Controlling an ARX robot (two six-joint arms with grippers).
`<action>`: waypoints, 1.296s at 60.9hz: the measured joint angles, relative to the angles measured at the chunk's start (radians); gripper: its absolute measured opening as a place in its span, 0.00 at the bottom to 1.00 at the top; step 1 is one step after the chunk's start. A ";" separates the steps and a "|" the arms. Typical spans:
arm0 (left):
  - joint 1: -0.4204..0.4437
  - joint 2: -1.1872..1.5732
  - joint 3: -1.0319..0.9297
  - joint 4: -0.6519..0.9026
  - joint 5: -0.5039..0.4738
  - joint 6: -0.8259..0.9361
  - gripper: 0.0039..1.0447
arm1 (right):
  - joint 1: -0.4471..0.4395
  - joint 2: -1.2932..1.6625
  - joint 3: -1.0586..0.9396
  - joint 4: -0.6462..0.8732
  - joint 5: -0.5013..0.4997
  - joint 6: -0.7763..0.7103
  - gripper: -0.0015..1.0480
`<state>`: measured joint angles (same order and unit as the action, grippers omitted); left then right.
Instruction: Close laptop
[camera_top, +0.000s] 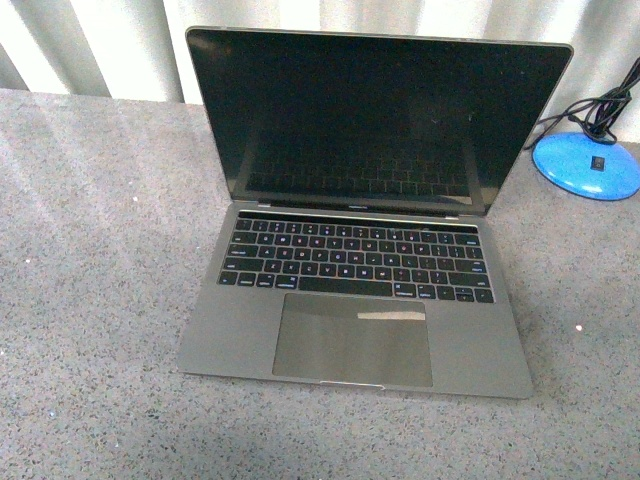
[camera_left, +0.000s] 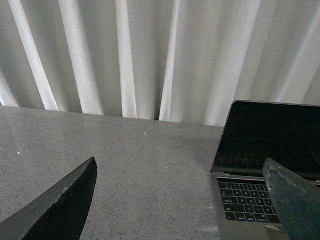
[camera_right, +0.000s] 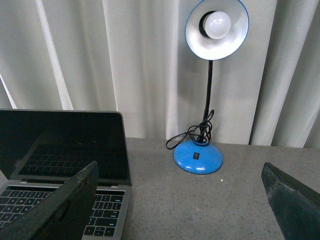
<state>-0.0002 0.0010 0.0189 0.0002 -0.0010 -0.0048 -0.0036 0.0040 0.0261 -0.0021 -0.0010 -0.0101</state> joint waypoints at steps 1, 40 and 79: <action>0.000 0.000 0.000 0.000 0.000 0.000 0.94 | 0.000 0.000 0.000 0.000 0.000 0.000 0.90; 0.000 0.000 0.000 0.000 0.000 0.000 0.94 | 0.000 0.000 0.000 0.000 0.000 0.000 0.90; -0.236 0.515 0.072 0.131 -0.852 -0.365 0.94 | -0.171 0.688 0.244 -0.082 -0.465 -0.306 0.90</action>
<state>-0.2359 0.5163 0.0914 0.1314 -0.8532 -0.3695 -0.1745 0.6922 0.2699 -0.0841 -0.4656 -0.3157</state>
